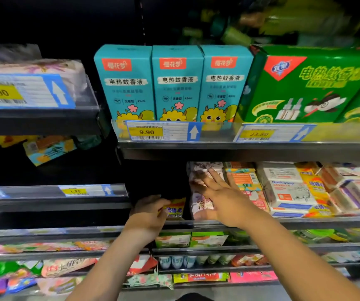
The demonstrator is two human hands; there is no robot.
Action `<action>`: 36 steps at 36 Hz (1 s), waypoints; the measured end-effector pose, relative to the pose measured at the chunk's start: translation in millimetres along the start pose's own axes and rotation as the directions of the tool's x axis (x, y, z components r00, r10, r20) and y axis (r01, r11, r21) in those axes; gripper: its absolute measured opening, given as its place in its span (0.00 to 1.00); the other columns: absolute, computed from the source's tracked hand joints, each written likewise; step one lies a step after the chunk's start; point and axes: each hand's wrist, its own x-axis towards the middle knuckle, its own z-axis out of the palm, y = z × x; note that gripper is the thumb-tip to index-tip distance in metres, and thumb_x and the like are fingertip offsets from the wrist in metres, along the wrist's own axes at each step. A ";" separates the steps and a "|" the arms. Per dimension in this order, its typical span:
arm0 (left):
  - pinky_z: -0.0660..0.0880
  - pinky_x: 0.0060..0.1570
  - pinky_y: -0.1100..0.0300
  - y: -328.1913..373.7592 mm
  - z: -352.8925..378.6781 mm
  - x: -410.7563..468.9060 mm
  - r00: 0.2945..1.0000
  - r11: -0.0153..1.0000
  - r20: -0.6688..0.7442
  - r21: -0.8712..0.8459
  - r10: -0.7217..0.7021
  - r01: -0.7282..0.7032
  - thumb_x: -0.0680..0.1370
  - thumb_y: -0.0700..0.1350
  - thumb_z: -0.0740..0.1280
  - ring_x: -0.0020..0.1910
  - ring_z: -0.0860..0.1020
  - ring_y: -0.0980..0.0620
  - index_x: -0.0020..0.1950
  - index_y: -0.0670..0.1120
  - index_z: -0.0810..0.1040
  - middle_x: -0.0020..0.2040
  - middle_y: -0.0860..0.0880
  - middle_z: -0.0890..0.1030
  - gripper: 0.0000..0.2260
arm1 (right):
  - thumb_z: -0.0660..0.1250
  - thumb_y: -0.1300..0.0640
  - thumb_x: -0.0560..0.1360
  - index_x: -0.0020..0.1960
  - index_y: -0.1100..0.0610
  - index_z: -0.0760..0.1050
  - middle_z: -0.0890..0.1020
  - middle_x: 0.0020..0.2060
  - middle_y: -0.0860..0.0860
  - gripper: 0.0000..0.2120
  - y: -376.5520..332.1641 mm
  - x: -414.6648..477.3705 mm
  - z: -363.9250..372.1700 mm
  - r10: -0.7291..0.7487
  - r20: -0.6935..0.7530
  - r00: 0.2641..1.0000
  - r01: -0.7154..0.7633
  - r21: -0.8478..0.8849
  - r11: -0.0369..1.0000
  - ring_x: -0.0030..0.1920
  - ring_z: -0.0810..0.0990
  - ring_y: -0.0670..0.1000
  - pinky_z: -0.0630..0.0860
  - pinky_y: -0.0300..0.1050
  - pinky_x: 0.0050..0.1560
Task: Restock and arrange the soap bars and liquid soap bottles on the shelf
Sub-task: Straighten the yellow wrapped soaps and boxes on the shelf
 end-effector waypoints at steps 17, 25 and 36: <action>0.70 0.45 0.65 157.6 -29.8 4.2 0.964 0.976 -0.151 0.001 0.218 -0.220 0.84 0.51 0.59 0.54 0.81 0.54 0.63 0.58 0.76 0.54 0.58 0.82 0.11 | 0.69 0.50 0.76 0.56 0.54 0.83 0.85 0.51 0.53 0.12 110.2 -105.8 -45.6 0.341 -0.484 0.806 -0.228 0.278 0.933 0.55 0.79 0.59 0.73 0.46 0.56; 0.71 0.62 0.60 253.0 18.8 35.6 0.866 0.875 -0.129 0.062 0.484 -0.480 0.78 0.57 0.58 0.63 0.76 0.51 0.64 0.56 0.76 0.67 0.59 0.72 0.17 | 0.68 0.56 0.75 0.62 0.44 0.77 0.82 0.59 0.54 0.17 190.4 -155.7 -35.4 0.659 -0.241 0.713 -0.579 0.328 0.746 0.53 0.81 0.59 0.77 0.49 0.46; 0.51 0.77 0.46 331.7 86.4 75.1 0.961 0.899 -0.002 0.354 0.276 -0.257 0.78 0.66 0.42 0.79 0.55 0.46 0.80 0.51 0.55 0.80 0.50 0.58 0.34 | 0.57 0.67 0.77 0.78 0.51 0.55 0.58 0.77 0.57 0.33 201.7 -140.6 -4.8 0.619 -0.085 0.781 -0.594 0.207 0.778 0.66 0.75 0.61 0.73 0.55 0.63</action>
